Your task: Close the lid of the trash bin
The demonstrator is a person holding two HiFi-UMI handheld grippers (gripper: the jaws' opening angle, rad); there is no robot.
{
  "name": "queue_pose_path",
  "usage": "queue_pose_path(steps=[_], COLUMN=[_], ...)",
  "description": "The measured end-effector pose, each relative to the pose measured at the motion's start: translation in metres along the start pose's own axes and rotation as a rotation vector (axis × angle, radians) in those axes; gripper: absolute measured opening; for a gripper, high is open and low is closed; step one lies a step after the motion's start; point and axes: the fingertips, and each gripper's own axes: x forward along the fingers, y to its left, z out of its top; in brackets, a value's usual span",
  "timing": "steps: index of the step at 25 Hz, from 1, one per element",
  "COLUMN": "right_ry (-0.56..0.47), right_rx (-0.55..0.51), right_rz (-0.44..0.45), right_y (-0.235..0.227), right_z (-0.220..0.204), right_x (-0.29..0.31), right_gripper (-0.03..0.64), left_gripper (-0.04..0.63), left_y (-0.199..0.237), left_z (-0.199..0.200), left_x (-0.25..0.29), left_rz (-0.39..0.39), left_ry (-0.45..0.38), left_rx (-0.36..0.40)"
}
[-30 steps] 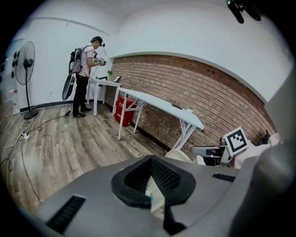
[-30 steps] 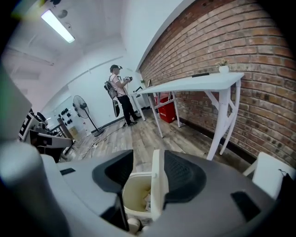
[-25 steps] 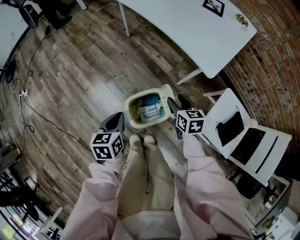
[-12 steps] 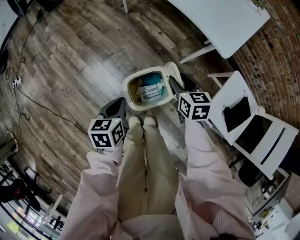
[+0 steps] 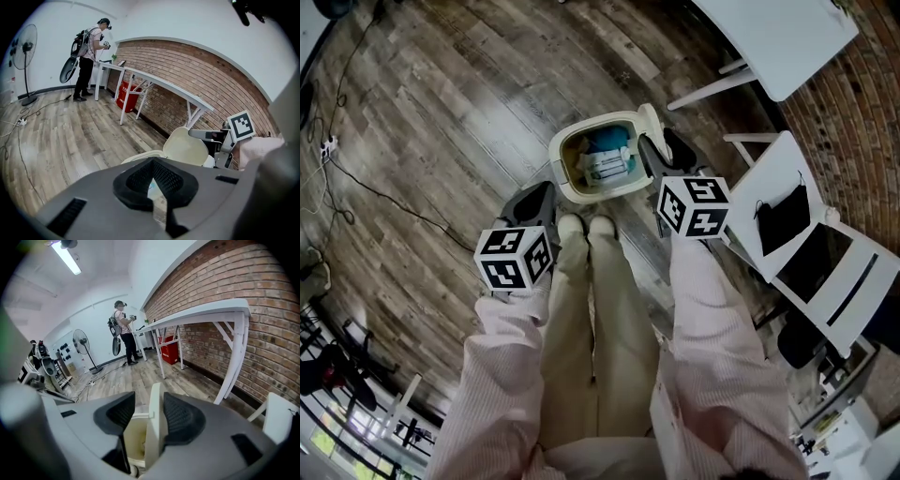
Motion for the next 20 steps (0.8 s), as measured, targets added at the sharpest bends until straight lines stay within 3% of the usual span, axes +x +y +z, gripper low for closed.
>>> queue_pose_path(steps=[20], right_ry=[-0.01], right_rx=[0.016], right_rz=[0.099], right_y=[0.064], right_z=[-0.027], right_x=[0.025], right_gripper=[0.193], left_gripper=[-0.006], left_y=[0.017], left_z=[-0.024], left_x=[-0.004], left_rz=[0.0], left_ry=[-0.01], left_rx=[-0.026])
